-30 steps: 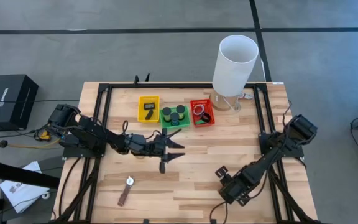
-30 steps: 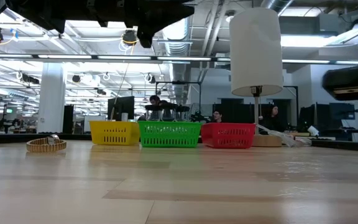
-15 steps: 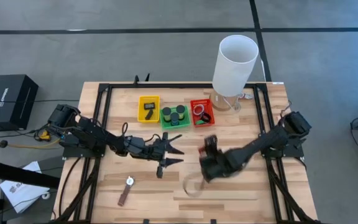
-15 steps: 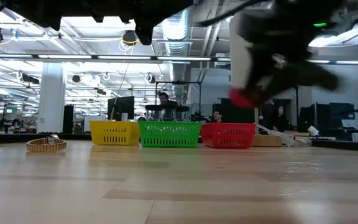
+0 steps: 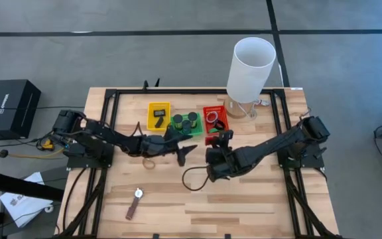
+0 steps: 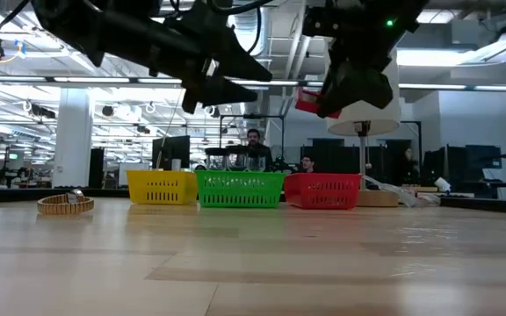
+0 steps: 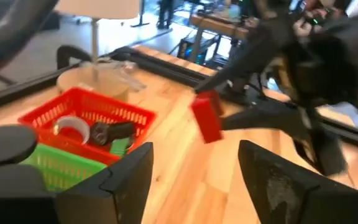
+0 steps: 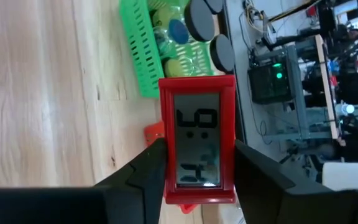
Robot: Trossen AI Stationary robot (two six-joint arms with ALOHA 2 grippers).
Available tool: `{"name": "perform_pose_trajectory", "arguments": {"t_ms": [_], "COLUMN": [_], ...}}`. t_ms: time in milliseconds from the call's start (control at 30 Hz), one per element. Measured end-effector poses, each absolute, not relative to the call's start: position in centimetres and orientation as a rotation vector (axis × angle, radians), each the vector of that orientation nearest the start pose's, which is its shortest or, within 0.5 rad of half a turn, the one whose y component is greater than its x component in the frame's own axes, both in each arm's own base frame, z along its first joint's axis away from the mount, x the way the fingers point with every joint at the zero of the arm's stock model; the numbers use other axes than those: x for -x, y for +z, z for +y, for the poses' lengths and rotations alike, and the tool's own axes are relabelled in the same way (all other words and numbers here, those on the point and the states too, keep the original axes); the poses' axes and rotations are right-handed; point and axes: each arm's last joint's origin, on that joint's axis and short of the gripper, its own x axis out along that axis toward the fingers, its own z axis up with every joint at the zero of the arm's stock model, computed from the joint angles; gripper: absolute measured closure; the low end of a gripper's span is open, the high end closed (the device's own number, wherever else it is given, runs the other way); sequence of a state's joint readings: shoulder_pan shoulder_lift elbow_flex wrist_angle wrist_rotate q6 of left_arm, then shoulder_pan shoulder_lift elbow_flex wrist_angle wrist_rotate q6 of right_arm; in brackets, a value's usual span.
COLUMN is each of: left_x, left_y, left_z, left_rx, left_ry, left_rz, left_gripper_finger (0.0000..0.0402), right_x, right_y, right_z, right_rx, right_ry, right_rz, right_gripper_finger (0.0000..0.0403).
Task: Pick & Place Office items
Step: Put the red digital clock into the yellow basket
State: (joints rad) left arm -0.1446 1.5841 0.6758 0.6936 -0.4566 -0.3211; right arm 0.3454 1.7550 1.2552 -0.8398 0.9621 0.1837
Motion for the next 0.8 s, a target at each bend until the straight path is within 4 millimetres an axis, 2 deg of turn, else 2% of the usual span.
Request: {"name": "perform_pose_trajectory", "arguments": {"t_ms": [167, 367, 533, 800], "left_x": [-31.2, -31.4, -31.5, -32.3], "left_y": [19.1, 18.6, 18.3, 19.6], "left_z": [-2.7, -2.7, -2.7, -2.8], "left_rx": [0.323, 0.418, 0.467, 0.479], "left_ry": [0.345, 0.357, 0.363, 0.351], "left_rz": [0.143, 0.144, 0.142, 0.095], "left_gripper_finger": [0.0161, 0.0173, 0.0181, 0.0183], "right_x": [-32.2, -32.2, -32.2, -32.3], "right_y": [21.7, 21.7, 21.6, 21.6], "right_z": [8.8, 8.8, 8.8, 8.6], "right_rx": [0.644, 0.662, 0.657, 0.659], "right_ry": [-0.629, -0.62, -0.611, -0.599], "right_rz": [0.994, 1.005, 1.011, 1.022], "right_gripper_finger": [0.0244, 0.0263, 0.0248, 0.0258]}}
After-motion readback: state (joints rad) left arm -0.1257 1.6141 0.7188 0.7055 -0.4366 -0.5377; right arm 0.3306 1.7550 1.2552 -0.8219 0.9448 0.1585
